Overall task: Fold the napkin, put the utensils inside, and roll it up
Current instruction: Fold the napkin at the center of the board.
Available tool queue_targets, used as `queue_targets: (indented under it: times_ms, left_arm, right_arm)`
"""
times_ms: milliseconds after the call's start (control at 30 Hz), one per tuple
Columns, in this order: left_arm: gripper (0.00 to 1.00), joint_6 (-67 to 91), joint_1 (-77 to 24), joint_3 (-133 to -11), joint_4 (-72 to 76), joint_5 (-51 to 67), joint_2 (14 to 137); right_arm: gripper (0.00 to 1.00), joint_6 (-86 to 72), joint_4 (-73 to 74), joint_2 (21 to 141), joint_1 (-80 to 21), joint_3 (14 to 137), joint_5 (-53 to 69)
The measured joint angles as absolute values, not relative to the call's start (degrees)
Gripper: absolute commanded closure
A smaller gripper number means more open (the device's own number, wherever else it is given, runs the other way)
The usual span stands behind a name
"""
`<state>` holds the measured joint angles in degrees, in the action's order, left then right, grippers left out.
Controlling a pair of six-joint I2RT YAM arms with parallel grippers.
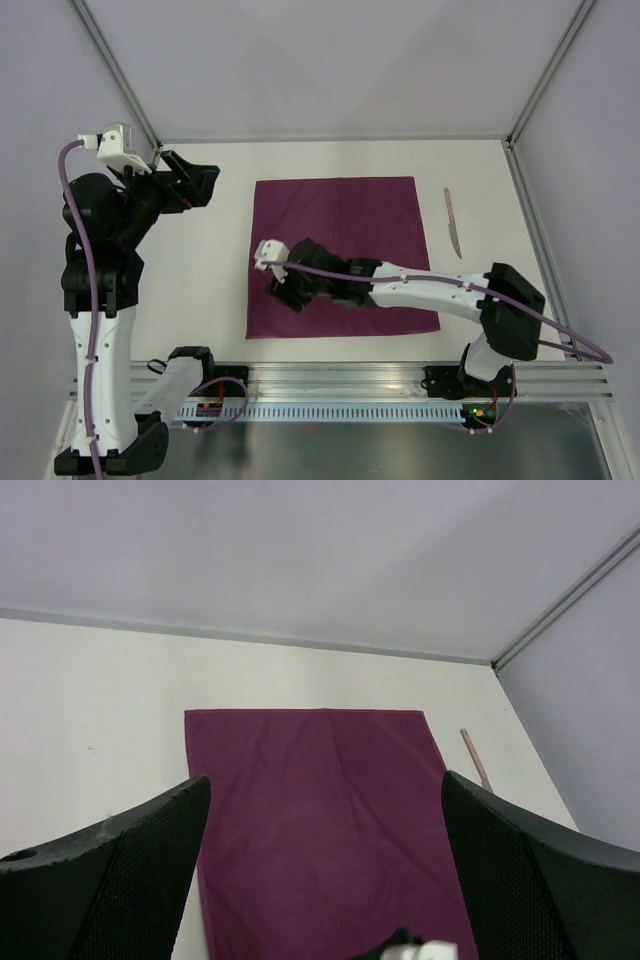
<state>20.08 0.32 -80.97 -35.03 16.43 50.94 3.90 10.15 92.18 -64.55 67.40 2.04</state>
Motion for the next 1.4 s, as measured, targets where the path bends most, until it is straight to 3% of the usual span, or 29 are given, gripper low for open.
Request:
queue_targets:
  times_ms: [333, 733, 1400]
  left_arm:
    - [0.0, 20.08, 0.32, -81.82, -37.8, 14.22, 51.03]
    - [0.0, 20.05, 0.32, -81.82, -38.87, 13.37, 52.27]
    - [0.0, 20.01, 0.32, -81.14, -39.31, 12.49, 52.8]
  right_arm:
    - [0.43, 5.21, 10.22, 107.87, -74.7, 74.91, 0.32]
    - [0.44, 5.43, 9.87, 117.89, -76.27, 81.08, 0.47]
    - [0.46, 5.87, 9.91, 121.84, -76.29, 83.33, 3.29]
